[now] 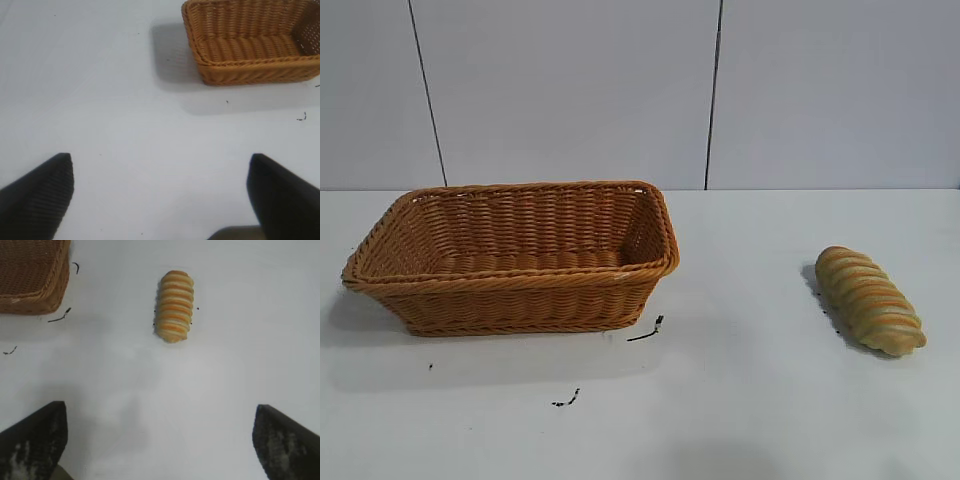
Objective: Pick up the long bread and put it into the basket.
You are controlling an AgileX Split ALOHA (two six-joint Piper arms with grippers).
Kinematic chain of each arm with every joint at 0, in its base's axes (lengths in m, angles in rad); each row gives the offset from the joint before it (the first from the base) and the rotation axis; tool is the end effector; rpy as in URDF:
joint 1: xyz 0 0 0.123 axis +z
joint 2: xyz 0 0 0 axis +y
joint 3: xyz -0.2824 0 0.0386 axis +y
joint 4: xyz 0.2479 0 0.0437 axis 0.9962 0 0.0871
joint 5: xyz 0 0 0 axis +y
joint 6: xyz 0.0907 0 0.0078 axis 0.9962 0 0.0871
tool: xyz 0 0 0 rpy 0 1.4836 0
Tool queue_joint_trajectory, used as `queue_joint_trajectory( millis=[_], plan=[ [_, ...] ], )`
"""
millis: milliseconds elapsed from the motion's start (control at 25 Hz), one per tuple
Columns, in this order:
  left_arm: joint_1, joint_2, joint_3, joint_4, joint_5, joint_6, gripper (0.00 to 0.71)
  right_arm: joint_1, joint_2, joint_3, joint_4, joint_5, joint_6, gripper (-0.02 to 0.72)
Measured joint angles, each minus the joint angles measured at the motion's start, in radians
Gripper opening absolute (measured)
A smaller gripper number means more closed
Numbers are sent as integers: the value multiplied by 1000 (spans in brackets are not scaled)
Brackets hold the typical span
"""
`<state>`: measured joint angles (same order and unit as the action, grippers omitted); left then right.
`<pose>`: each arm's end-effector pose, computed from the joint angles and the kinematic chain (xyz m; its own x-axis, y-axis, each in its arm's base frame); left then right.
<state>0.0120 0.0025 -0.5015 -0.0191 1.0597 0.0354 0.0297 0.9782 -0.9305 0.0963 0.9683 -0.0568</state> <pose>-0.0046 -0.0016 0.2777 -0.4557 0.0206 -0.8899 0.0147 0.9998 0.0156 0.1781 0.0125 0.3380 -0.7991 -0.0258 -0.6007 -0.0788 0.9950 0.0621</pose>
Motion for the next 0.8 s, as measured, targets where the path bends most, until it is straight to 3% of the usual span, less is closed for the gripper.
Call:
queue_joint_trajectory(
  millis=[280, 800],
  plan=[
    [0, 0, 0, 0, 0, 0, 693, 0, 411, -240, -17, 53, 0, 690],
    [0, 0, 0, 0, 0, 0, 693, 0, 897, -506, -21, 38, -5, 690]
  ],
)
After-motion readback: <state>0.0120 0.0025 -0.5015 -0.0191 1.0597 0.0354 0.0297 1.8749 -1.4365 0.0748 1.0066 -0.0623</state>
